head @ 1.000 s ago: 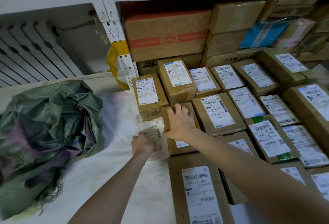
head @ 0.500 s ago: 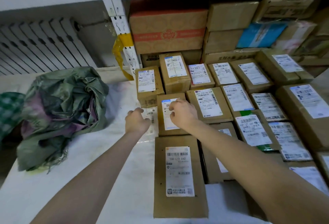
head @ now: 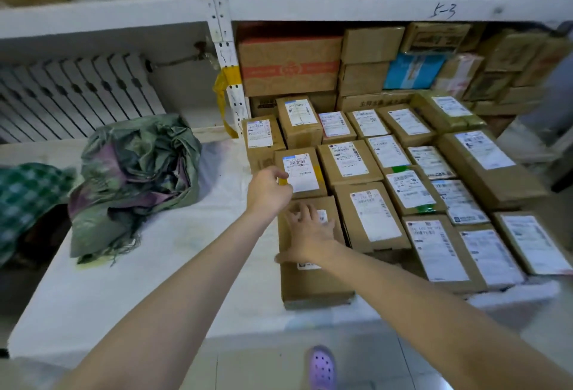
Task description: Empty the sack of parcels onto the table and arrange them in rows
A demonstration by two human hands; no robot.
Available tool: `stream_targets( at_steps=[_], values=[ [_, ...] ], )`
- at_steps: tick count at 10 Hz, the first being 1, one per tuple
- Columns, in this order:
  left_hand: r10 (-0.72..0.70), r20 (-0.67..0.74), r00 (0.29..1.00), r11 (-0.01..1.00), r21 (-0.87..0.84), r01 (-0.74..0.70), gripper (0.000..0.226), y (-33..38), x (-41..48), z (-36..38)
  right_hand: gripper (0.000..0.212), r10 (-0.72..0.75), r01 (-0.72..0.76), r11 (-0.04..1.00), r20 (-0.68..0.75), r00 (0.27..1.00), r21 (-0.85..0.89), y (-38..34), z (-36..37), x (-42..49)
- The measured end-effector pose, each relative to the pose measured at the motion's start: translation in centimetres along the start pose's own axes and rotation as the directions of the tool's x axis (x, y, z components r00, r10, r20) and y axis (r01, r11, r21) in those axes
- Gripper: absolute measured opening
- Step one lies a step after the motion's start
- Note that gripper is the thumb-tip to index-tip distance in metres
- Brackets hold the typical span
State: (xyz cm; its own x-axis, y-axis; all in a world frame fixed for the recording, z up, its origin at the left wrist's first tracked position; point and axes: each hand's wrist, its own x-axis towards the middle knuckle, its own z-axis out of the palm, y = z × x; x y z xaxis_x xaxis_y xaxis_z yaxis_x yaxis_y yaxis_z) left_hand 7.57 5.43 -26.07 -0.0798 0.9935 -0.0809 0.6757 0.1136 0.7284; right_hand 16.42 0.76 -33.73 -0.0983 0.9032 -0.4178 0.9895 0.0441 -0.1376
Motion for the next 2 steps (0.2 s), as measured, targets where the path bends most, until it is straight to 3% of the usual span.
stream_targets(
  at_steps=[1,2],
  values=[
    [0.022,0.020,1.000,1.000,0.002,-0.022,0.027,0.2,-2.1,-1.0,0.108,-0.062,0.061,0.994,0.000,0.998,0.091,1.3,-0.4,-0.9],
    [0.053,0.035,0.998,0.998,-0.028,-0.052,0.028,1.4,-2.6,-2.6,0.086,-0.222,0.214,0.954,0.019,0.975,0.209,2.7,-1.9,-1.8]
  ],
)
